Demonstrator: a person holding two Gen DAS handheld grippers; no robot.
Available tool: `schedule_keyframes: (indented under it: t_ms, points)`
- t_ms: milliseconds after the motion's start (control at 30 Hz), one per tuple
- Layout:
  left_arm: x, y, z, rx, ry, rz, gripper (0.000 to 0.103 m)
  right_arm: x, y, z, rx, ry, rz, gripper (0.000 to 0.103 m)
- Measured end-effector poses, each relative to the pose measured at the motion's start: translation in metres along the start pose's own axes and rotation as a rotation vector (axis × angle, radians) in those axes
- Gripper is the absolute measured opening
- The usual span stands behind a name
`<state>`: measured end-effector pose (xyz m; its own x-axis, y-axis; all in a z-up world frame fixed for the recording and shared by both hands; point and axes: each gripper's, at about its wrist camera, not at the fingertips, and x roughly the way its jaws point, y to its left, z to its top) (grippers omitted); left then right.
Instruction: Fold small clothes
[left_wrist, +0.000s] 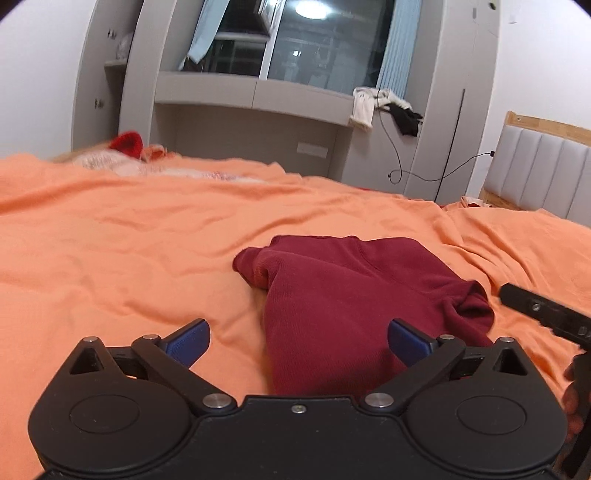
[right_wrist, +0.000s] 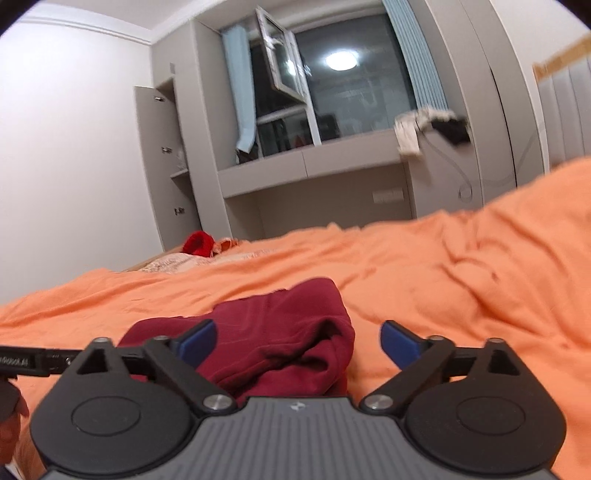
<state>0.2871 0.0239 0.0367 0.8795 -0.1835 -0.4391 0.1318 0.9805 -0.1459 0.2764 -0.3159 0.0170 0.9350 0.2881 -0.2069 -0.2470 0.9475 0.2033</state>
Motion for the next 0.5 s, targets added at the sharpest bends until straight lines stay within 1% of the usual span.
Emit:
schedule_keyframes:
  t_ms: [100,167,300,500]
  points:
    - [-0.026,-0.007,-0.015,0.058,-0.046,0.031,0.102,-0.027,0.013,-0.005,-0.052,-0.047,-0.007,0.102]
    - [-0.041,-0.01,-0.026,0.077,-0.066,0.043,0.102,-0.043,0.02,-0.011,-0.05,-0.071,-0.008,0.102]
    - [-0.069,-0.013,-0.047,0.094,-0.095,0.065,0.102,-0.072,0.028,-0.024,-0.011,-0.093,-0.017,0.102]
    - [-0.112,-0.018,-0.075,0.105,-0.141,0.072,0.102,-0.116,0.044,-0.046,-0.045,-0.115,-0.035,0.103]
